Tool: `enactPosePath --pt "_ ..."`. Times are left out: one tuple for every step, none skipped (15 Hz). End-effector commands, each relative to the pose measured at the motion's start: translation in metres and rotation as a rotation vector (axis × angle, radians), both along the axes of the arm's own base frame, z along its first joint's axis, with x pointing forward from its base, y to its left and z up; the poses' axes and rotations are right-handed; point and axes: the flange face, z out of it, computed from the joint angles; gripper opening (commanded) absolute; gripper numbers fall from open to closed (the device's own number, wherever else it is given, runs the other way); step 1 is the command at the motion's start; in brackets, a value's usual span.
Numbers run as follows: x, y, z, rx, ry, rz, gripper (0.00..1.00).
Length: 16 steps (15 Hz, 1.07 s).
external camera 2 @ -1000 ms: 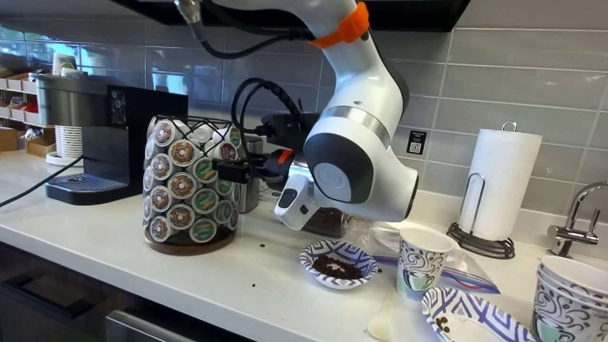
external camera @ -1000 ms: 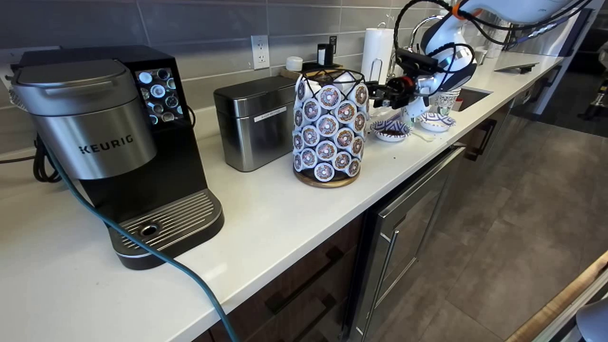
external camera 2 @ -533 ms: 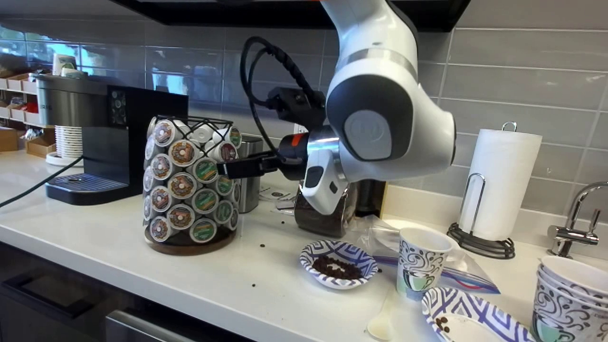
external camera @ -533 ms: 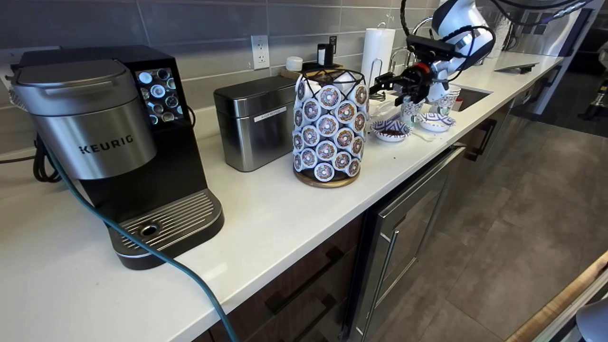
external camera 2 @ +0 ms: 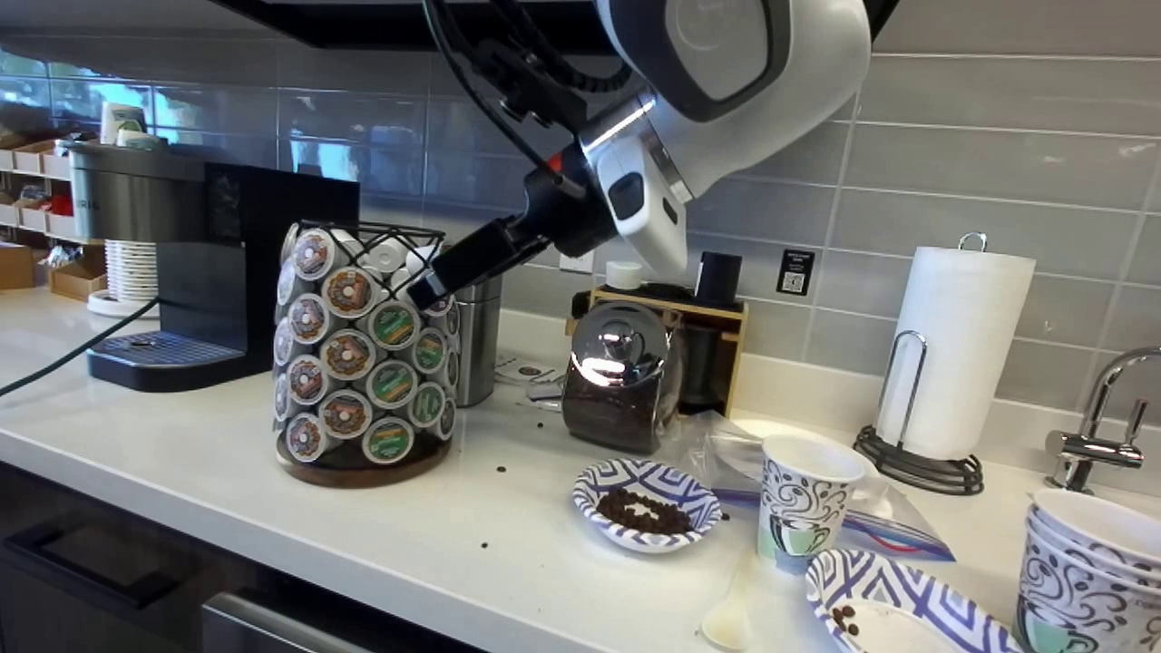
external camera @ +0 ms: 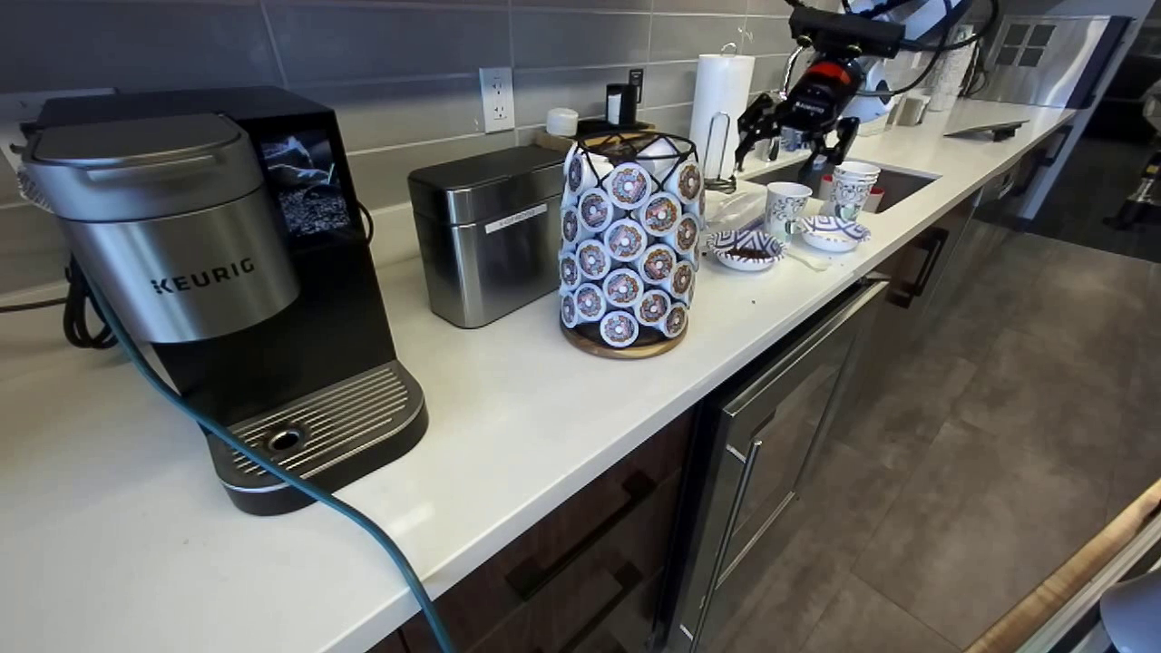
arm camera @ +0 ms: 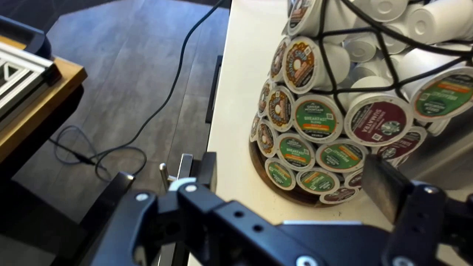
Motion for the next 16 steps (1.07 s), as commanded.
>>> enactPosePath --pt "-0.018 0.006 0.035 -0.144 -0.136 0.052 1.0" --pt "-0.02 0.009 0.044 -0.17 -0.184 0.065 1.0" --pt "-0.024 0.012 0.053 -0.191 -0.234 0.081 1.0" --pt "-0.028 0.016 0.061 -0.214 -0.283 0.096 1.0" --pt "-0.031 0.019 0.068 -0.238 -0.332 0.112 1.0" --pt "-0.034 0.023 0.073 -0.252 -0.383 0.133 1.0" --pt "-0.037 0.026 0.078 -0.269 -0.432 0.153 1.0" --pt "-0.039 0.03 0.082 -0.285 -0.481 0.174 1.0" --pt "-0.041 0.033 0.085 -0.302 -0.533 0.188 1.0" --pt "-0.042 0.036 0.089 -0.326 -0.582 0.208 1.0" --pt "-0.044 0.039 0.092 -0.35 -0.63 0.228 1.0" --pt "-0.046 0.042 0.095 -0.37 -0.679 0.244 1.0" --pt "-0.047 0.045 0.097 -0.392 -0.729 0.259 1.0" --pt "-0.048 0.048 0.099 -0.405 -0.772 0.275 1.0" --pt "-0.049 0.05 0.1 -0.41 -0.805 0.279 1.0" --pt "-0.035 0.046 0.101 -0.383 -0.745 0.25 1.0"
